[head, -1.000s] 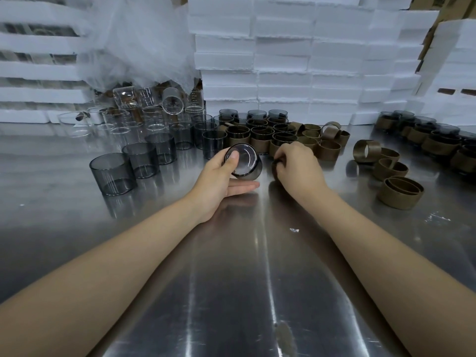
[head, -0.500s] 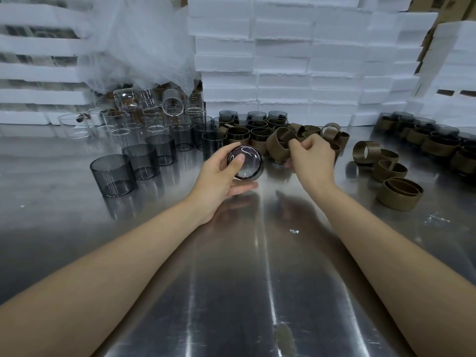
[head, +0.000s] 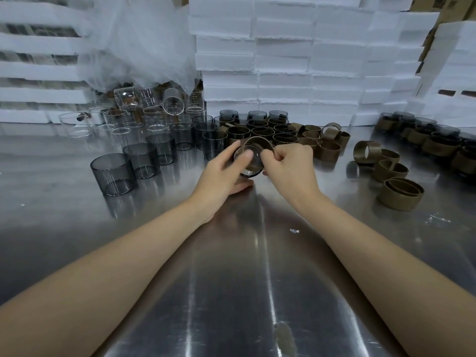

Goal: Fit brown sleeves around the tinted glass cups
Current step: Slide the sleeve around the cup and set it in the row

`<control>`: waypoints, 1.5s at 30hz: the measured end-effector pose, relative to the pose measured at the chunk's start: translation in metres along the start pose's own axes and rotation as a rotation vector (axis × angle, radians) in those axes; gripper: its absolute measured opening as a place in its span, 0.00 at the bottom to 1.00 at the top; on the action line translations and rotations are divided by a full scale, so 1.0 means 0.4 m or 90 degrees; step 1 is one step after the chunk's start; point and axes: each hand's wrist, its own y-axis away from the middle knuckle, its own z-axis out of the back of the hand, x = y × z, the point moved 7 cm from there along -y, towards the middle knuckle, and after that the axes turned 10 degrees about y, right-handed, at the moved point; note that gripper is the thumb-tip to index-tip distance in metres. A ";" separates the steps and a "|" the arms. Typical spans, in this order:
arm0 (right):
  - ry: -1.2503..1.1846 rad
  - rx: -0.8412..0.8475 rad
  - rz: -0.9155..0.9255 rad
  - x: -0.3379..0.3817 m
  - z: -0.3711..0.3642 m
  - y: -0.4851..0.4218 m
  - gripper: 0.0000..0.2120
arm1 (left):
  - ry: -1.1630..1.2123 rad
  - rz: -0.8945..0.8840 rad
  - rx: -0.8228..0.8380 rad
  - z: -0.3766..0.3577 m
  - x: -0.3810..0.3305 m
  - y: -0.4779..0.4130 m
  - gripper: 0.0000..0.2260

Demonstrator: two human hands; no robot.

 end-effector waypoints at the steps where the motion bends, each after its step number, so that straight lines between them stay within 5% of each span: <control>1: -0.003 0.006 -0.009 0.000 -0.006 0.000 0.21 | -0.020 -0.010 0.000 -0.001 -0.001 0.002 0.23; 7: 0.019 0.012 -0.023 0.002 -0.007 -0.007 0.19 | -0.078 -0.029 -0.019 0.003 -0.003 -0.001 0.26; 11: 0.008 0.049 -0.012 0.000 -0.019 0.002 0.03 | -0.161 -0.065 -0.005 -0.006 -0.013 0.003 0.24; 14: 0.013 0.089 0.037 0.012 -0.038 0.014 0.16 | -0.236 -0.089 0.004 -0.011 -0.022 0.009 0.25; 20: -0.030 0.103 -0.006 0.002 -0.053 0.013 0.18 | -0.317 -0.120 0.028 -0.015 -0.022 0.012 0.32; 23: -0.032 0.106 -0.034 -0.001 -0.062 0.010 0.19 | -0.300 -0.126 0.037 -0.022 -0.029 0.016 0.33; 29: -0.041 0.116 -0.055 -0.004 -0.065 0.004 0.16 | -0.224 -0.116 0.032 -0.013 -0.027 0.014 0.19; 45: -0.031 0.175 0.034 0.023 -0.061 0.000 0.19 | -0.010 0.009 0.043 -0.012 -0.003 0.001 0.18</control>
